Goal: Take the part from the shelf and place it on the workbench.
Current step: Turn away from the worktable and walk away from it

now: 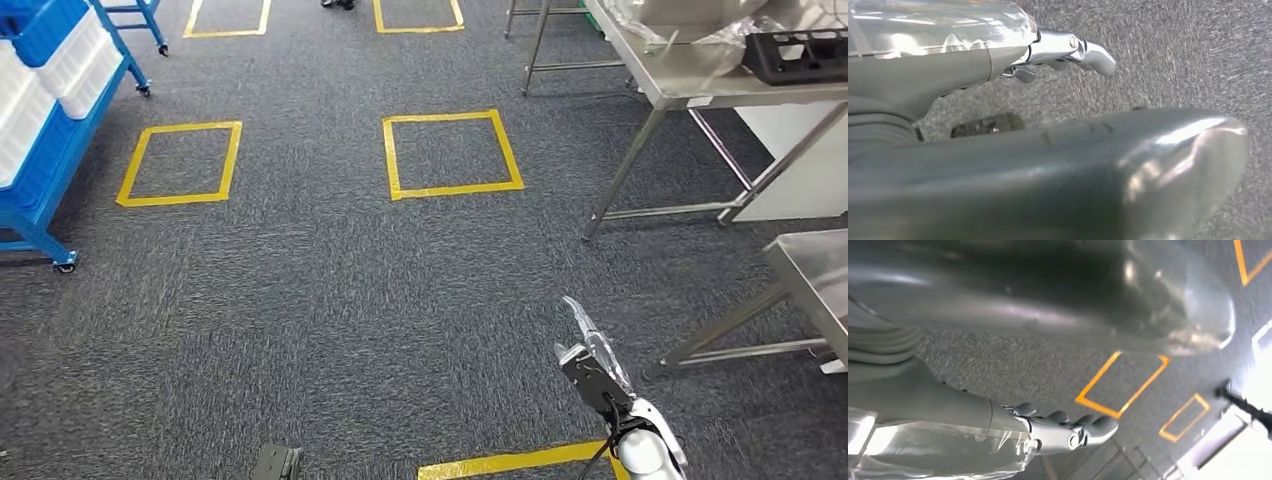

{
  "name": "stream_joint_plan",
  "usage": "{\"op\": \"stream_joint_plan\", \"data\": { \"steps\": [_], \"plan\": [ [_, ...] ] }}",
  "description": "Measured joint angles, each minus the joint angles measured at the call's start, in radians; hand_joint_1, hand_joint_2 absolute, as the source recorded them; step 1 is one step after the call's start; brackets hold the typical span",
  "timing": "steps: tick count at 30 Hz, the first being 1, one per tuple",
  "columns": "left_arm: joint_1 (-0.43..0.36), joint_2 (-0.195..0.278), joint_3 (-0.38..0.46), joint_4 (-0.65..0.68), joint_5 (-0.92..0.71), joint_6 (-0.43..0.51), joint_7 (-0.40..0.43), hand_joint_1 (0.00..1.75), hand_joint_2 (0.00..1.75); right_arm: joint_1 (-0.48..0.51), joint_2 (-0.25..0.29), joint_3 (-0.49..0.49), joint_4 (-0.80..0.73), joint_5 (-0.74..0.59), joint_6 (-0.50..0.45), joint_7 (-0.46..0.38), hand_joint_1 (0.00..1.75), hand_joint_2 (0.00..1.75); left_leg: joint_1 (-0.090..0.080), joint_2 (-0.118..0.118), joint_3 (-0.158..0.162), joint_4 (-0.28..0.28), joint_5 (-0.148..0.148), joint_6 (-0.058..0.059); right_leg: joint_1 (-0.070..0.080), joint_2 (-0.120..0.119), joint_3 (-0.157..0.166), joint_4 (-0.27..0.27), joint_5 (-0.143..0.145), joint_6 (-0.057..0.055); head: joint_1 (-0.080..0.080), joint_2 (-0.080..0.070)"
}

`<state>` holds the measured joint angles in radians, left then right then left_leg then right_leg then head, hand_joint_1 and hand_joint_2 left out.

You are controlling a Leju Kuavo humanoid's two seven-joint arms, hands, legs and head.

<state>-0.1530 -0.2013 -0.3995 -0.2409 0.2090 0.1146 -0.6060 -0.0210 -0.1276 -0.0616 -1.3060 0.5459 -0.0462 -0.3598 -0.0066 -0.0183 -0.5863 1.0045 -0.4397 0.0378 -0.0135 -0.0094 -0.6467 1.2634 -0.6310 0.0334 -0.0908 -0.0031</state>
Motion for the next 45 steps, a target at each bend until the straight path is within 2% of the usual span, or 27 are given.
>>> {"op": "stream_joint_plan", "data": {
  "steps": [1,2,4,6,8,10,12,14,16,17,18,20,22,23,25,26,28,30,31,32,34,36,38,40,42,44,45],
  "plan": [
    [-0.001,-0.005,-0.003,-0.001,0.002,-0.002,0.007,0.0,0.0,0.0,0.0,0.005,0.006,0.007,0.001,0.004,0.0,0.0,-0.001,-0.014,0.0,0.001,0.0,0.0,0.0,0.005,-0.021,0.034,-0.006,-0.001,0.0,0.0],
    [0.0,-0.009,-0.005,-0.001,0.005,-0.003,0.011,0.0,0.0,-0.003,0.001,0.012,0.012,0.014,0.002,0.006,0.0,0.0,-0.002,-0.028,0.0,0.003,0.0,0.0,0.001,0.008,-0.024,0.029,0.009,-0.003,0.0,0.0],
    [0.002,-0.016,-0.005,-0.001,0.011,-0.005,0.014,0.0,0.0,-0.017,0.001,0.024,0.023,0.024,0.003,0.008,0.0,0.0,-0.002,-0.054,0.0,0.008,-0.001,-0.001,0.0,0.024,0.019,-0.082,0.087,-0.01,0.0,0.0],
    [0.001,-0.021,-0.005,-0.001,0.013,-0.002,0.016,0.0,0.0,-0.04,-0.001,0.032,0.038,0.027,0.003,0.005,0.0,0.0,-0.002,-0.076,-0.006,0.014,-0.001,-0.008,-0.002,0.071,0.066,-0.199,0.14,-0.014,0.0,0.0],
    [0.0,-0.023,-0.005,-0.001,0.015,-0.002,0.023,0.0,0.0,-0.06,-0.004,0.036,0.055,0.024,0.002,0.002,0.0,0.0,0.002,-0.097,-0.016,0.015,0.004,-0.019,-0.001,0.094,0.076,-0.232,0.146,-0.017,0.0,0.0],
    [0.0,-0.023,-0.005,-0.001,0.02,-0.007,0.03,0.0,0.0,-0.073,-0.007,0.04,0.066,0.021,-0.001,0.0,0.0,0.0,0.005,-0.11,-0.022,0.015,0.007,-0.032,-0.001,0.07,0.078,-0.241,0.151,-0.026,0.0,0.0],
    [-0.003,-0.023,-0.005,-0.001,0.027,-0.015,0.037,0.0,0.0,-0.083,-0.008,0.045,0.072,0.019,-0.004,-0.001,0.0,0.0,0.001,-0.068,-0.04,0.052,-0.019,-0.041,-0.003,0.044,0.085,-0.252,0.157,-0.039,0.0,0.0],
    [-0.009,-0.023,-0.005,-0.001,0.026,-0.019,0.044,0.0,0.0,-0.086,-0.008,0.046,0.079,0.017,-0.005,-0.002,0.0,0.0,0.0,-0.01,-0.095,0.168,-0.081,-0.047,0.0,0.015,0.088,-0.257,0.157,-0.047,-0.001,0.0],
    [-0.01,-0.023,-0.005,-0.001,0.021,-0.017,0.051,0.0,0.0,-0.09,-0.009,0.047,0.086,0.016,-0.003,-0.003,0.0,0.0,0.004,0.006,-0.151,0.286,-0.124,-0.052,0.004,-0.016,0.088,-0.256,0.155,-0.05,-0.001,0.0],
    [-0.008,-0.022,-0.005,-0.001,0.02,-0.017,0.053,0.0,0.0,-0.094,-0.009,0.049,0.091,0.016,-0.001,-0.003,0.0,0.0,0.006,0.009,-0.157,0.3,-0.12,-0.054,0.004,-0.029,0.088,-0.256,0.155,-0.051,-0.001,0.0],
    [-0.008,-0.022,-0.005,-0.001,0.02,-0.016,0.055,0.0,0.0,-0.1,-0.009,0.052,0.095,0.016,0.001,-0.003,0.0,0.0,0.007,0.013,-0.141,0.271,-0.097,-0.054,0.004,-0.04,0.089,-0.256,0.154,-0.05,-0.001,0.0],
    [-0.01,-0.022,-0.005,-0.001,0.026,-0.017,0.051,0.0,0.0,-0.117,-0.009,0.061,0.107,0.016,0.006,-0.004,0.0,0.0,0.005,0.047,-0.064,0.125,-0.033,-0.05,0.006,-0.062,0.094,-0.255,0.15,-0.047,-0.001,0.0],
    [-0.015,-0.022,-0.004,-0.001,0.034,-0.018,0.043,0.0,0.0,-0.138,-0.013,0.071,0.122,0.015,0.012,-0.006,0.0,0.0,-0.003,0.078,-0.009,0.018,0.0,-0.039,0.011,-0.079,0.097,-0.254,0.146,-0.038,-0.001,0.0],
    [-0.017,-0.022,-0.003,-0.001,0.037,-0.019,0.04,0.0,0.0,-0.148,-0.015,0.075,0.129,0.015,0.014,-0.007,0.0,0.0,-0.007,0.08,-0.004,0.004,0.0,-0.034,0.013,-0.088,0.098,-0.253,0.145,-0.034,0.0,0.0],
    [-0.018,-0.023,-0.002,-0.001,0.041,-0.019,0.037,0.0,0.0,-0.168,-0.017,0.084,0.142,0.012,0.017,-0.01,0.0,0.0,-0.006,0.057,-0.005,-0.002,0.006,-0.023,0.011,-0.104,0.1,-0.252,0.141,-0.023,0.0,0.0],
    [-0.019,-0.023,-0.002,-0.001,0.043,-0.02,0.036,0.0,0.0,-0.176,-0.018,0.088,0.147,0.01,0.017,-0.012,0.0,0.0,-0.005,0.046,-0.003,-0.008,0.01,-0.018,0.009,-0.095,0.099,-0.244,0.134,-0.018,0.0,0.0],
    [-0.023,-0.024,0.0,-0.002,0.049,-0.024,0.035,0.0,0.0,-0.191,-0.022,0.095,0.158,0.004,0.019,-0.016,0.0,0.0,0.0,0.027,0.001,-0.018,0.018,-0.007,0.002,-0.048,0.071,-0.178,0.091,-0.008,0.0,0.0],
    [-0.027,-0.023,0.004,-0.002,0.053,-0.03,0.036,0.0,0.0,-0.204,-0.031,0.102,0.178,-0.001,0.023,-0.018,0.0,0.0,0.0,0.004,-0.001,-0.018,0.021,-0.002,-0.002,-0.003,0.006,-0.047,0.032,-0.002,0.0,0.0],
    [-0.026,-0.023,0.007,-0.002,0.055,-0.031,0.039,0.0,0.0,-0.209,-0.035,0.107,0.191,-0.004,0.025,-0.019,0.0,0.0,0.0,-0.009,-0.002,-0.017,0.021,-0.002,-0.003,0.003,-0.024,0.008,0.018,0.0,0.0,0.0],
    [-0.026,-0.023,0.01,-0.002,0.058,-0.031,0.042,0.0,0.0,-0.216,-0.038,0.113,0.203,-0.008,0.027,-0.02,0.0,0.0,0.0,-0.022,-0.002,-0.015,0.021,-0.002,-0.004,0.006,-0.039,0.03,0.023,0.002,0.0,0.0],
    [-0.026,-0.023,0.017,-0.002,0.064,-0.03,0.047,0.0,0.0,-0.232,-0.045,0.122,0.223,-0.018,0.027,-0.023,0.0,0.0,0.001,-0.047,-0.003,-0.007,0.019,-0.005,-0.01,0.014,-0.013,-0.042,0.087,0.005,0.0,0.0],
    [-0.027,-0.022,0.02,-0.002,0.067,-0.028,0.05,0.0,0.0,-0.249,-0.052,0.126,0.239,-0.025,0.028,-0.026,0.0,0.0,0.002,-0.071,-0.008,0.005,0.016,-0.014,-0.018,0.056,0.043,-0.17,0.144,0.006,0.0,0.0],
    [-0.027,-0.022,0.022,-0.002,0.068,-0.026,0.051,0.0,0.0,-0.258,-0.058,0.13,0.252,-0.029,0.03,-0.028,0.0,0.0,0.004,-0.093,-0.019,0.012,0.016,-0.028,-0.018,0.083,0.065,-0.224,0.156,0.001,0.0,0.0],
    [-0.024,-0.022,0.023,-0.002,0.068,-0.024,0.052,0.0,0.0,-0.262,-0.06,0.133,0.259,-0.03,0.031,-0.03,0.0,0.0,0.007,-0.112,-0.028,0.01,0.021,-0.042,-0.015,0.066,0.064,-0.227,0.158,-0.011,0.0,0.0],
    [-0.023,-0.021,0.023,-0.001,0.067,-0.022,0.053,0.0,0.0,-0.27,-0.06,0.138,0.263,-0.033,0.03,-0.033,0.0,0.0,0.006,-0.085,-0.042,0.035,0.004,-0.05,-0.016,0.043,0.066,-0.234,0.163,-0.027,-0.001,0.0],
    [-0.026,-0.021,0.024,-0.001,0.066,-0.02,0.054,0.0,0.0,-0.275,-0.061,0.144,0.269,-0.039,0.029,-0.036,0.0,0.0,0.005,-0.024,-0.088,0.138,-0.055,-0.055,-0.012,0.015,0.068,-0.238,0.164,-0.04,-0.002,0.0],
    [-0.026,-0.021,0.024,-0.001,0.065,-0.019,0.056,0.0,0.0,-0.276,-0.062,0.146,0.273,-0.042,0.029,-0.036,0.0,0.0,0.006,-0.006,-0.12,0.209,-0.088,-0.057,-0.008,0.001,0.068,-0.238,0.163,-0.043,-0.002,0.0]
  ]
}}
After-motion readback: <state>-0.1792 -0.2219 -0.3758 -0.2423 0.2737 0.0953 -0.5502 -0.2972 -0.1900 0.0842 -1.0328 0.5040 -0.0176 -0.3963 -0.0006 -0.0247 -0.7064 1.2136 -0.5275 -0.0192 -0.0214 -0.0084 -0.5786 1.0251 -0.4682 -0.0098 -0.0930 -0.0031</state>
